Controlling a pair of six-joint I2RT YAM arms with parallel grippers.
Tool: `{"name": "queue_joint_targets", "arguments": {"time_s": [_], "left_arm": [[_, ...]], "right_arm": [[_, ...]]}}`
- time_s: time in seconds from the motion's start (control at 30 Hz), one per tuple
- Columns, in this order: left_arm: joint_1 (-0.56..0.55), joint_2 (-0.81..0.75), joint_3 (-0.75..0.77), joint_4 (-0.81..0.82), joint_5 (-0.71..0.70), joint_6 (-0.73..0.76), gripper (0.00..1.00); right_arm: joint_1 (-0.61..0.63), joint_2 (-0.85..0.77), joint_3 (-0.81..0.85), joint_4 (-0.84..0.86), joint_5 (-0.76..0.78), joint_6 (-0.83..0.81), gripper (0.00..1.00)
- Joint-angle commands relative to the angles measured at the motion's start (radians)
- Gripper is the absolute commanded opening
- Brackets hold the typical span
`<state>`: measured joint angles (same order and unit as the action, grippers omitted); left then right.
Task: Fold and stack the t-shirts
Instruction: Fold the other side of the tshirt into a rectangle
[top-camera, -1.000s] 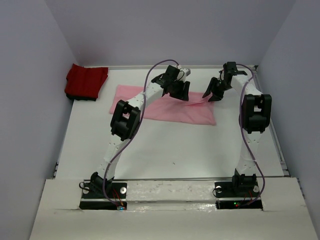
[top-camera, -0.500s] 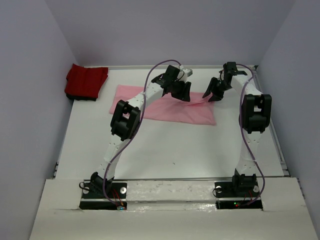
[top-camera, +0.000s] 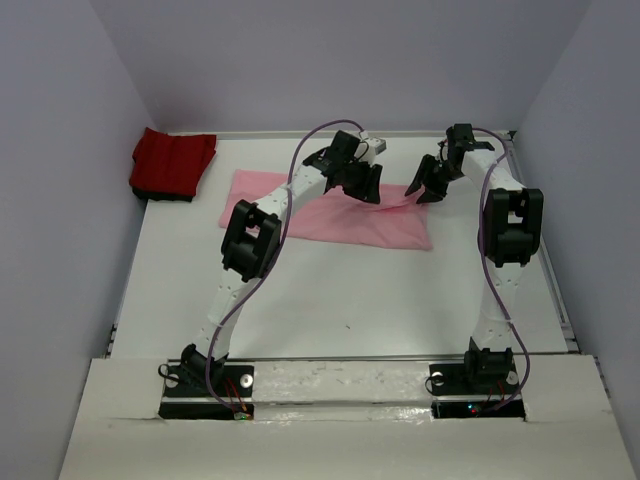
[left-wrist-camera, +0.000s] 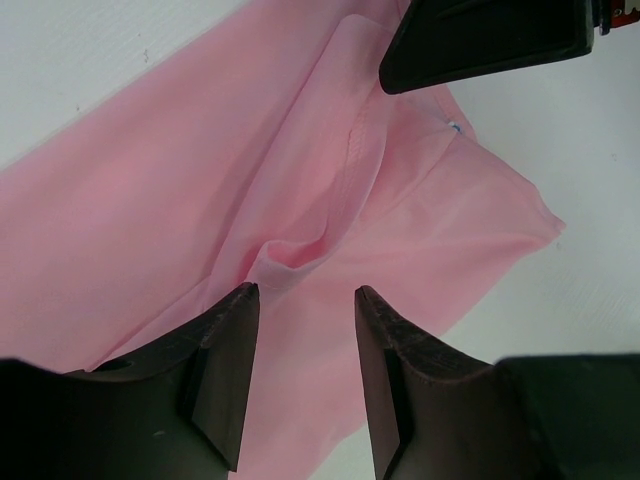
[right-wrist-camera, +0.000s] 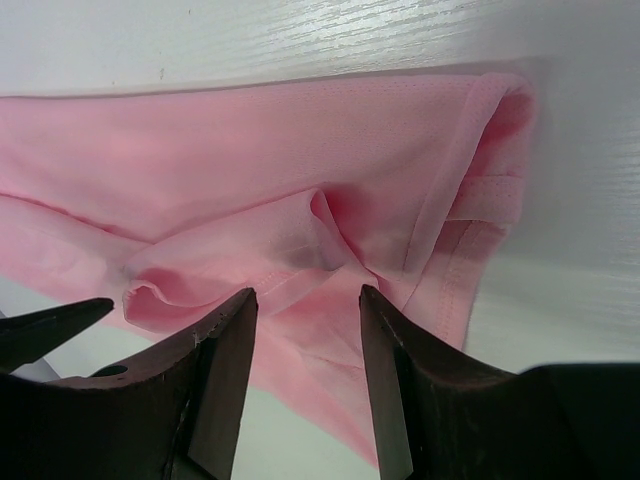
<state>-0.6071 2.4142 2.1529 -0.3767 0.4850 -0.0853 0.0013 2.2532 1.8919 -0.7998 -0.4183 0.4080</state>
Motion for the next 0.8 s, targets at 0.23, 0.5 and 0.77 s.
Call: {"name": "queue_joint_targets", "arguments": {"time_s": [0.23,0.5,0.77], "left_arm": [[0.0,0.037,0.012,0.042,0.007,0.019,0.52],[-0.002,0.046,0.027,0.044,0.004,0.016,0.22],[-0.002,0.02,0.019,0.047,-0.023,0.016,0.04]], "right_arm": [[0.005,0.006,0.044,0.017,0.007,-0.006,0.51],[0.005,0.011,0.036,0.017,0.006,-0.006,0.33],[0.005,0.042,0.038,0.033,0.006,0.0,0.07]]}}
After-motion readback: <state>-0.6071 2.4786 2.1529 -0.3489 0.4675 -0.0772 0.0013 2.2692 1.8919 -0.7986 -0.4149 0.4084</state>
